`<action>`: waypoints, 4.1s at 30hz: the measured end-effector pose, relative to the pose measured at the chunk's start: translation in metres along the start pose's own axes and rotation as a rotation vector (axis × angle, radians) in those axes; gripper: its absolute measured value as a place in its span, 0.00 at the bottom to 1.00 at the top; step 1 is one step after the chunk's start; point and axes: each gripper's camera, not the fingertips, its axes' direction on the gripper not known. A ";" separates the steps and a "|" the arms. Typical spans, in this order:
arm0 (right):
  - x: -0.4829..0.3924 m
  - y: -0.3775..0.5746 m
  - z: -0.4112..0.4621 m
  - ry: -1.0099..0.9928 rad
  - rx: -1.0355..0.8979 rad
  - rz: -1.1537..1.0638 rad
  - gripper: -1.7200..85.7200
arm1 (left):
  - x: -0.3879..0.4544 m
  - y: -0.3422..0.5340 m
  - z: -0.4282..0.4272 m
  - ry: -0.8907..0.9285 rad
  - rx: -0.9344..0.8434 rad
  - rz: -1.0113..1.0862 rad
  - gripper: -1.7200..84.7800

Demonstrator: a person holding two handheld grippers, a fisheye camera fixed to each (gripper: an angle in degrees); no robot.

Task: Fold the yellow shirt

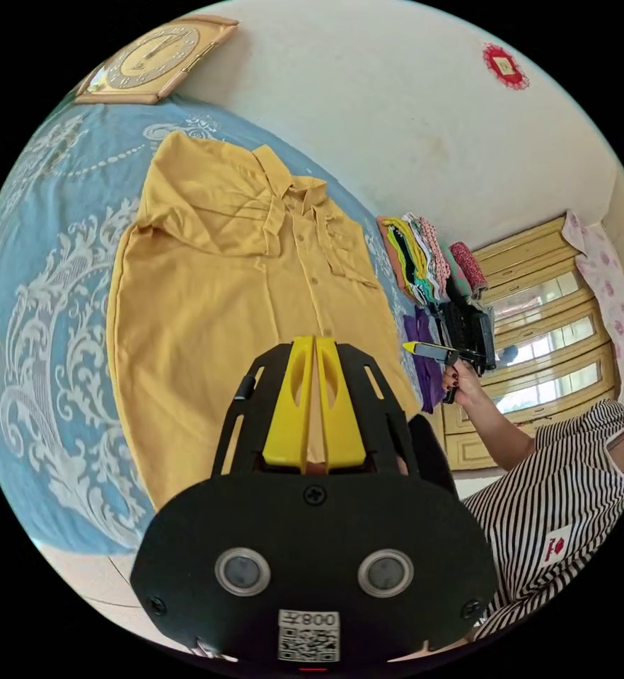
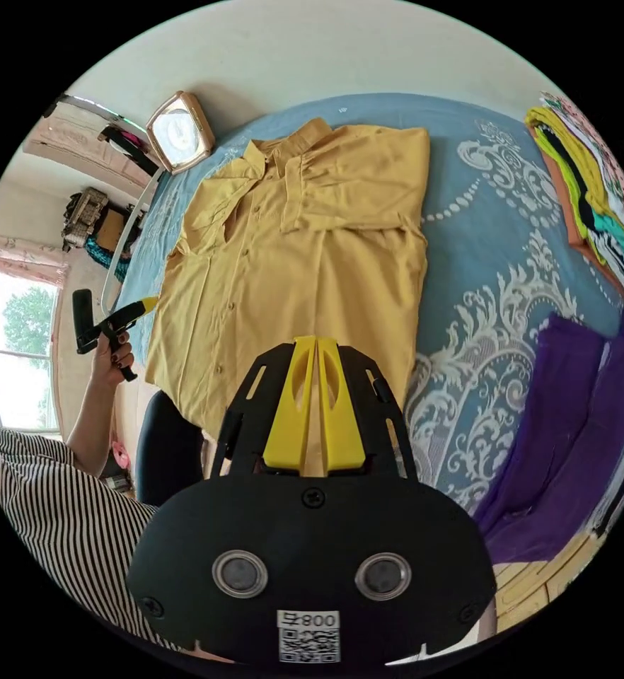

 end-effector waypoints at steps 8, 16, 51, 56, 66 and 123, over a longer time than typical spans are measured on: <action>0.048 0.167 -0.034 -0.041 -0.046 0.140 0.02 | -0.023 0.163 -0.081 -0.012 0.045 -0.242 0.05; 0.102 0.282 -0.060 -0.090 0.019 0.267 0.03 | -0.054 0.262 -0.125 -0.111 0.093 -0.436 0.08; 0.210 0.438 -0.060 -0.394 0.062 0.344 0.04 | -0.085 0.362 -0.145 -0.242 -0.064 -0.414 0.04; 0.225 0.451 -0.062 -0.411 0.070 0.335 0.03 | -0.090 0.382 -0.153 -0.237 -0.039 -0.397 0.03; 0.255 0.478 -0.072 -0.480 0.091 0.323 0.02 | -0.111 0.418 -0.171 -0.093 0.009 -0.456 0.02; 0.261 0.355 -0.267 -0.592 0.304 0.021 0.02 | -0.055 0.316 -0.278 0.374 0.295 -0.189 0.02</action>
